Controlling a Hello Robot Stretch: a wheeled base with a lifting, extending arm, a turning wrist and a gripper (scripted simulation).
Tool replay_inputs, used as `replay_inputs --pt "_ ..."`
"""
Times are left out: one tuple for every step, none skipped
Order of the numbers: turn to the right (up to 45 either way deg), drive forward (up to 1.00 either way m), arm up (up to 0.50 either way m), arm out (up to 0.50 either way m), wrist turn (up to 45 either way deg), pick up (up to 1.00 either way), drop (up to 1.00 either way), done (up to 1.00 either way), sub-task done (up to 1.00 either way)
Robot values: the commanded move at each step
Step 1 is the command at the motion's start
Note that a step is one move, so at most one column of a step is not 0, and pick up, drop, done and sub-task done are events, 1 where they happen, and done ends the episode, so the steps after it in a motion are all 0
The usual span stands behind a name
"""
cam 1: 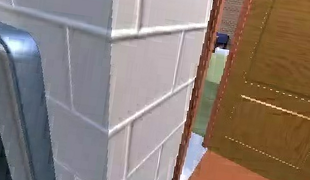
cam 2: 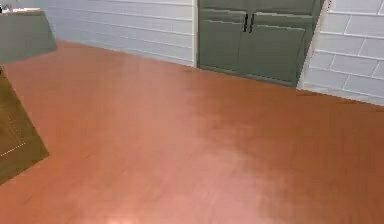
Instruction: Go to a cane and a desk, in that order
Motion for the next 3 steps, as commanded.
replay_inputs --pt "45.0 0.0 0.0 0.0 0.0 0.0 0.0 0.0 0.0" --pt "45.0 0.0 0.0 0.0 0.0 0.0 0.0 0.0 0.0" --pt "45.0 0.0 0.0 0.0 0.0 0.0 0.0 0.0 0.0"
